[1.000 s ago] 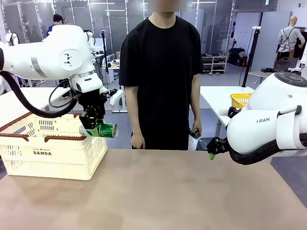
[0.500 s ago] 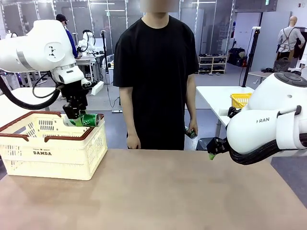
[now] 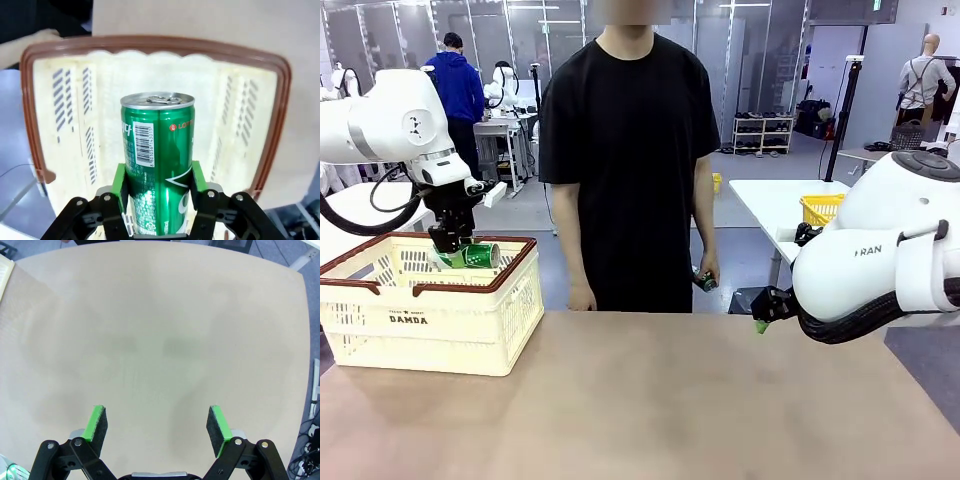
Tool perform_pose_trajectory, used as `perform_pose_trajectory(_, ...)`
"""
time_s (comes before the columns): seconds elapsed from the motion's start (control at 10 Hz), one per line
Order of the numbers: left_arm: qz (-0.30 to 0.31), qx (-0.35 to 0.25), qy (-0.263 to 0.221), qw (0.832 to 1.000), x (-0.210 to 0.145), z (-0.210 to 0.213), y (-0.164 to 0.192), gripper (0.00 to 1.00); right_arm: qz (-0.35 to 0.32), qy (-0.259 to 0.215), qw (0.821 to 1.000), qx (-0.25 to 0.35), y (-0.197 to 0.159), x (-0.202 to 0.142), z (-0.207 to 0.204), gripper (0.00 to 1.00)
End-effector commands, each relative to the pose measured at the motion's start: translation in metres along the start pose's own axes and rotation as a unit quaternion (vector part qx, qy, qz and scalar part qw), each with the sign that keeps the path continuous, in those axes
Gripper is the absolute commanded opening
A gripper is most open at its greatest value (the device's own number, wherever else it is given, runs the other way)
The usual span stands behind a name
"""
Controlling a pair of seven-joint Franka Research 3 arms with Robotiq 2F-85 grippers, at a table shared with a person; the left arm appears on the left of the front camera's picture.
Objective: Place the drinks into the Shopping basket.
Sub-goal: Pick up one drink and place it into the Shopping basket.
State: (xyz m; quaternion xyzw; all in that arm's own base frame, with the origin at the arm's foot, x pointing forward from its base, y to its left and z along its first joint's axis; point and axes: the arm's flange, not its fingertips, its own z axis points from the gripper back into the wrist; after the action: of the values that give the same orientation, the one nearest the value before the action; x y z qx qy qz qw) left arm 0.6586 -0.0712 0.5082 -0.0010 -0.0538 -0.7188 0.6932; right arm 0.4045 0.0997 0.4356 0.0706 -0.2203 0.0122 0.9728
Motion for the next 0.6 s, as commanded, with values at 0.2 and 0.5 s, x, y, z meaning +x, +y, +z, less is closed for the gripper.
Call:
perform_pose_trajectory(0.2, -0.017, -0.022, -0.013, 1.0, -0.016, -0.02, 0.019, 0.58, -0.001, 0.001, 1.0, 0.001, -0.001, 0.0, -0.001, 1.0)
perform_pose_trajectory(0.5, -0.029, -0.026, -0.024, 0.999, -0.017, -0.046, 0.032, 0.58, -0.001, 0.001, 1.0, 0.001, -0.001, 0.0, -0.001, 1.0)
